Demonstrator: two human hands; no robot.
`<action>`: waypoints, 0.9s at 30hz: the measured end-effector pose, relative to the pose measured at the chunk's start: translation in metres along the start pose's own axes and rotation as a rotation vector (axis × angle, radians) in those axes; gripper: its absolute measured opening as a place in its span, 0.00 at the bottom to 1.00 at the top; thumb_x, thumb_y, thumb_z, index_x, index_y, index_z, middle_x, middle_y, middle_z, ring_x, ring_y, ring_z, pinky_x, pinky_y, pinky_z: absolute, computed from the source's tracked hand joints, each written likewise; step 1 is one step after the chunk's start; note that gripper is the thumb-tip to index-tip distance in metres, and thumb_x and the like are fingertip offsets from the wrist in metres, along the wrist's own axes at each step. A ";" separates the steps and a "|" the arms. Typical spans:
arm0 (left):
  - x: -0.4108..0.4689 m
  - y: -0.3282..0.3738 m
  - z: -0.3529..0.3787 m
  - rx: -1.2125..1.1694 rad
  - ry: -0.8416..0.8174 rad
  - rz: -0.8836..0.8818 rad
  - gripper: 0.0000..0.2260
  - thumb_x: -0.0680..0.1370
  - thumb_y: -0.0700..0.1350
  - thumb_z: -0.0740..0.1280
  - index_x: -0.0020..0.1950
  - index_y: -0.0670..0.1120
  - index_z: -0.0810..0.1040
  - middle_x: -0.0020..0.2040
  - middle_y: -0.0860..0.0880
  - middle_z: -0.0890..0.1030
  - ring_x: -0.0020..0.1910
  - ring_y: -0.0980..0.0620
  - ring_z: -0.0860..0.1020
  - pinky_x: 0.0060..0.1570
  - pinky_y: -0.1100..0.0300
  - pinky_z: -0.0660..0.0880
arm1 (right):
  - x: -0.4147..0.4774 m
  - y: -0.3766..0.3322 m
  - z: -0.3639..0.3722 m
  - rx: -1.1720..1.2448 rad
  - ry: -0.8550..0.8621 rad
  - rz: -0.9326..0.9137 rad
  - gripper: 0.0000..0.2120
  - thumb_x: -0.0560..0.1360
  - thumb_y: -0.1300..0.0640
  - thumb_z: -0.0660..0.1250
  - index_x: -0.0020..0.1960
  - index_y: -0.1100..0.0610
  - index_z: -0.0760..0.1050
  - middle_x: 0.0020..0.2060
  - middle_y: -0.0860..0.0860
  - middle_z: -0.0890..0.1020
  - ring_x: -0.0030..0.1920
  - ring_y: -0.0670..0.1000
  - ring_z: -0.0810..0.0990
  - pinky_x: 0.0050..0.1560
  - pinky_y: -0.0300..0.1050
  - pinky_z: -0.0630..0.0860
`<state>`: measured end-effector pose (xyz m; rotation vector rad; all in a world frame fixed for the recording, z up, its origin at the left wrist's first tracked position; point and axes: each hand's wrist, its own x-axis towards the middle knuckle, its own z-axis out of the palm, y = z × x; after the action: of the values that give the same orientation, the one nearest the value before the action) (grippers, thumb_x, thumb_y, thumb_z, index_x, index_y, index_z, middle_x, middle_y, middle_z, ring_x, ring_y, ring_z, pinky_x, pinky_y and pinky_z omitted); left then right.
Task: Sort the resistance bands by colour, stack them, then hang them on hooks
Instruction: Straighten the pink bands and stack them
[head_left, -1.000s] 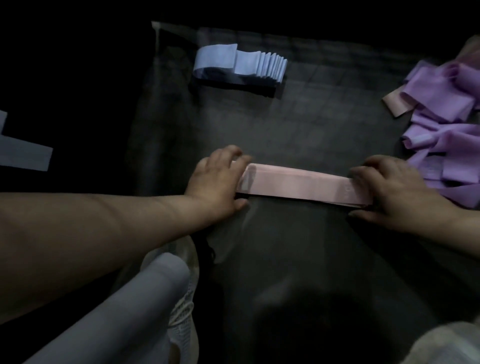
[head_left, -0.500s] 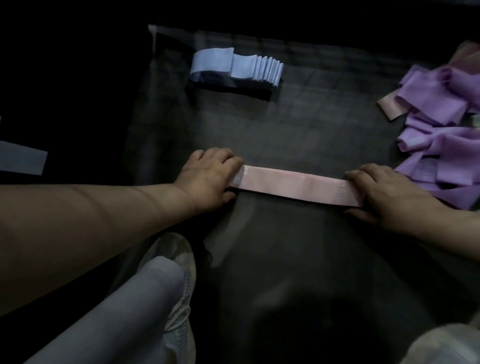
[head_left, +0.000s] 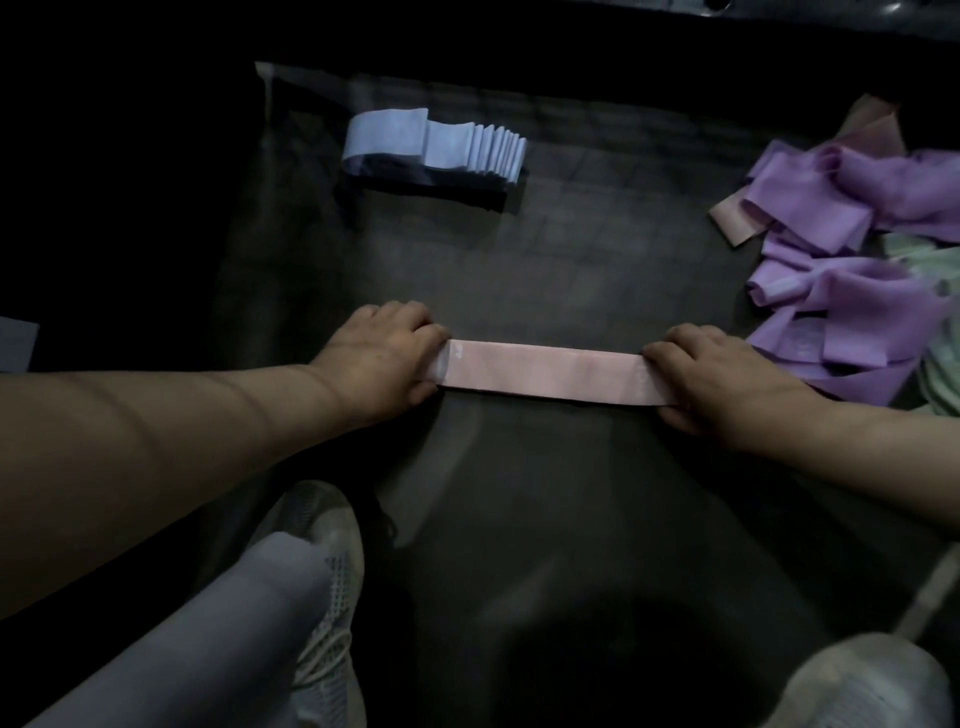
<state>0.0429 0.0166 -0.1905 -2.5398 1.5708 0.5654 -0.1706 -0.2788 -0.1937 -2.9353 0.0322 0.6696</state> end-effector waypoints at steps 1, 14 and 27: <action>0.000 0.001 0.000 0.005 0.003 0.001 0.25 0.71 0.56 0.70 0.66 0.49 0.75 0.59 0.46 0.74 0.56 0.43 0.74 0.54 0.51 0.68 | 0.001 -0.001 -0.001 0.000 0.004 0.007 0.29 0.68 0.45 0.72 0.64 0.58 0.73 0.54 0.58 0.75 0.50 0.61 0.76 0.49 0.56 0.78; 0.001 0.011 -0.005 -0.374 0.077 -0.421 0.29 0.74 0.57 0.69 0.71 0.48 0.69 0.68 0.43 0.67 0.67 0.41 0.67 0.68 0.50 0.66 | -0.011 0.006 -0.005 0.393 0.016 0.273 0.36 0.68 0.34 0.68 0.66 0.55 0.66 0.58 0.53 0.71 0.58 0.53 0.72 0.62 0.49 0.71; 0.003 0.026 0.011 -0.846 0.066 -0.952 0.20 0.75 0.50 0.70 0.63 0.43 0.73 0.62 0.40 0.76 0.60 0.40 0.76 0.63 0.52 0.73 | -0.018 -0.006 0.009 0.750 0.069 0.679 0.19 0.71 0.45 0.74 0.50 0.55 0.70 0.49 0.53 0.77 0.50 0.54 0.77 0.50 0.45 0.71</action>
<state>0.0180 0.0049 -0.1991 -3.4079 -0.1027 1.1212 -0.1906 -0.2715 -0.1933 -2.1685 1.0635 0.4675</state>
